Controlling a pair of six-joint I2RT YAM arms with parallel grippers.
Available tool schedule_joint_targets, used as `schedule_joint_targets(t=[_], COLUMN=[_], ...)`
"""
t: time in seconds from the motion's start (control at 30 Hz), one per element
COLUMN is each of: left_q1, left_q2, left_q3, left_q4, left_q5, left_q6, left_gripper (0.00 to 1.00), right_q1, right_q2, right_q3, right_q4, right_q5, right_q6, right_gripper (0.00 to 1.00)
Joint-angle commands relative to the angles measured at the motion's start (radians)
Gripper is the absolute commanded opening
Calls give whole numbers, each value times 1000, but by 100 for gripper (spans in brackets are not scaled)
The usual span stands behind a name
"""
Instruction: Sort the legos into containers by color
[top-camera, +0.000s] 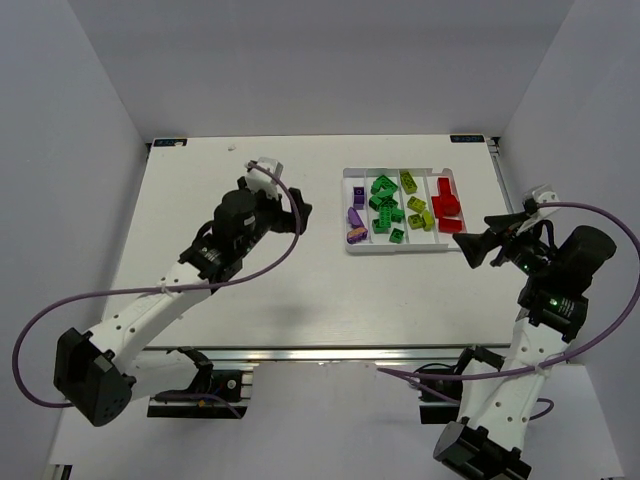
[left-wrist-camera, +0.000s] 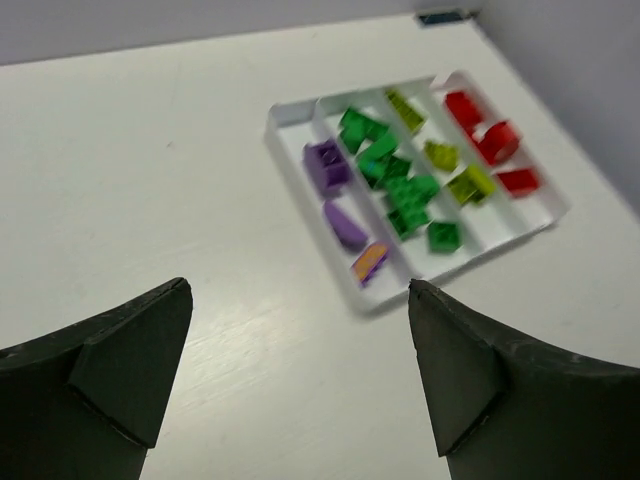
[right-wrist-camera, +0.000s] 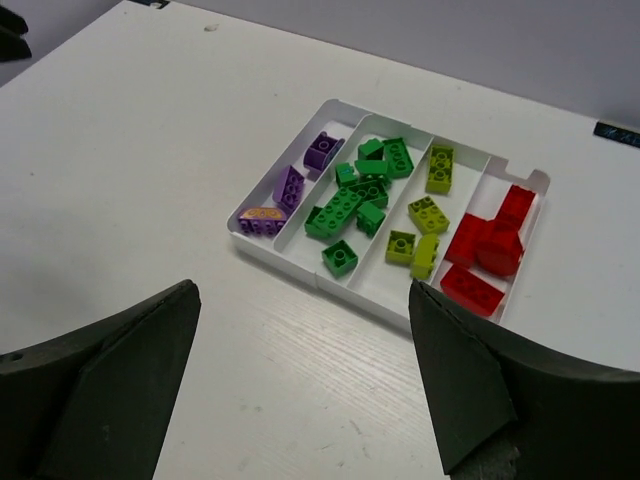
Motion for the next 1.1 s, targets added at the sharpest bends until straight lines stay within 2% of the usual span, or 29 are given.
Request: schedule_joint_targets(t=[0.0,0.07,0.17,0.27,0.4,0.63,0.83,1.07], left_q1=[0,0,0,0,1,3,3,3], left_q2=[-83,-91,-88,-60,-60,-83,-92,-134], left_q3=[-76,-94,-110,-99,-80,-79,-79,-96], left_q4=[-78,-76,-58,-91,-102,-102,-107,-90], left_q5=[-62,-66,14,37,11,23,22,20], left_q6=[136,144,132,136,133,145,162,168], left_gripper=[98,98,98,98,98,98,98,98], right_q1=[-4,-4,1,2,2,1,-7,-57], right_q2=[10,5,19,34,21,41,19,19], right_q3=[-8,-84,-183,-163,-230,-269,-292,-295], right_q4=[-61,-3,64,31,163,235,261,255], right_q5=[-16,0,16,60,261,453,474,392], right_q6=[16,68,111,88,217,256,234,219], right_gripper=[89,89,89,89,89,89,89,89])
